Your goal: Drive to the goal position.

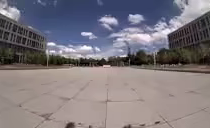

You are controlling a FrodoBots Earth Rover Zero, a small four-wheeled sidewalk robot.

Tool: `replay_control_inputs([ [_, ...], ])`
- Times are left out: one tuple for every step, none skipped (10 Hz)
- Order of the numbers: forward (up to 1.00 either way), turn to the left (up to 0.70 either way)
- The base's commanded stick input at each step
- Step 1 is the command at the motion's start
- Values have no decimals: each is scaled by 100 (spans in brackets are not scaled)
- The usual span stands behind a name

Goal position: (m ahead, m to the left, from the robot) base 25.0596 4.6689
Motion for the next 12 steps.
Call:
replay_control_inputs([
  [70,0],
  [70,0],
  [70,0],
  [70,0],
  [70,0],
  [70,0],
  [70,0],
  [70,0],
  [70,0],
  [70,0],
  [70,0],
  [70,0],
])
